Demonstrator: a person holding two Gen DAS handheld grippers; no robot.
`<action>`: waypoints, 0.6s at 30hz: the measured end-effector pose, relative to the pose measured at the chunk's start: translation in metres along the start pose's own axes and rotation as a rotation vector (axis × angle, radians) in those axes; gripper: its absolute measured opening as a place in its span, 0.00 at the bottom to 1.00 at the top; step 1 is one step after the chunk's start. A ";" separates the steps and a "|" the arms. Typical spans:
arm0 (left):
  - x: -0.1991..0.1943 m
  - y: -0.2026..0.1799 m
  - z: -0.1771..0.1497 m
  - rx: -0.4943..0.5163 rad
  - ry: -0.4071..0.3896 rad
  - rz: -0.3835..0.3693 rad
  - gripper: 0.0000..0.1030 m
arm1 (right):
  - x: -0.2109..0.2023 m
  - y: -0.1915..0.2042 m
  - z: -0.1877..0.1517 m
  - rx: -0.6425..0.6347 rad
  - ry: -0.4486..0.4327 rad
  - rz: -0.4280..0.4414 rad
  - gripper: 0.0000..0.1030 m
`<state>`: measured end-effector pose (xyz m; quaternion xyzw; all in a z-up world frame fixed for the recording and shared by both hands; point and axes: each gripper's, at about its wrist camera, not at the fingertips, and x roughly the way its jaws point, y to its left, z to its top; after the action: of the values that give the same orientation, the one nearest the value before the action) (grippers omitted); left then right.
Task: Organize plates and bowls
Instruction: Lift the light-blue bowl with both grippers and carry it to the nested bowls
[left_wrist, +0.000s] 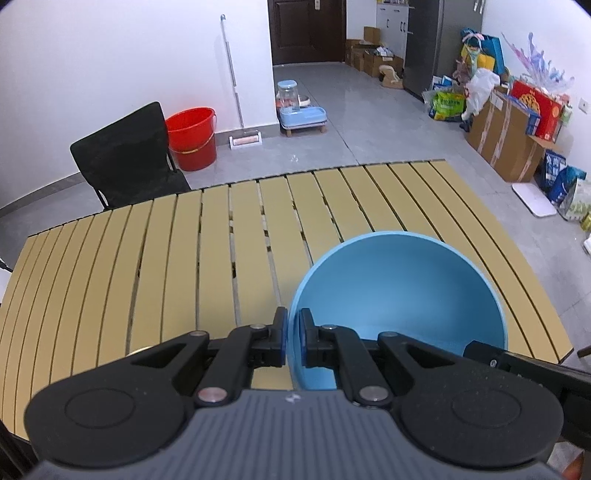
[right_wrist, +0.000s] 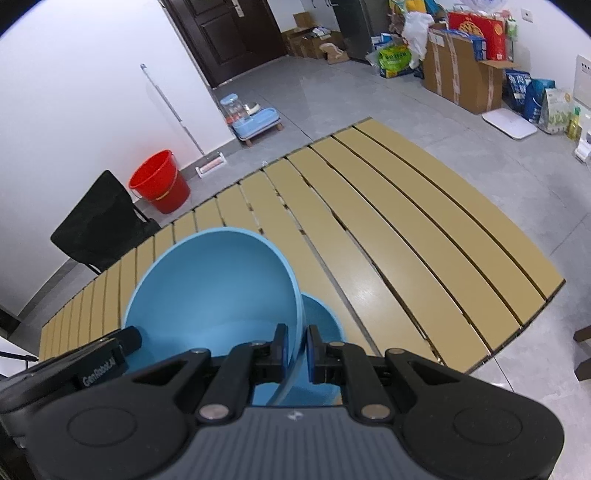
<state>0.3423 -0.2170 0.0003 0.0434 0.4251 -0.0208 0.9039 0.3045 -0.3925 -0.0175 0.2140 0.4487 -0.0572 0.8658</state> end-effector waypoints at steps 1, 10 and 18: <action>0.003 -0.003 -0.002 0.005 0.004 0.001 0.07 | 0.003 -0.004 -0.001 0.004 0.006 -0.001 0.09; 0.022 -0.014 -0.011 0.041 0.029 0.021 0.07 | 0.028 -0.019 -0.012 0.015 0.044 -0.011 0.09; 0.032 -0.018 -0.017 0.053 0.052 0.024 0.07 | 0.037 -0.013 -0.015 -0.033 0.041 -0.040 0.09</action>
<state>0.3478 -0.2336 -0.0364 0.0729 0.4472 -0.0200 0.8912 0.3113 -0.3941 -0.0591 0.1920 0.4713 -0.0627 0.8585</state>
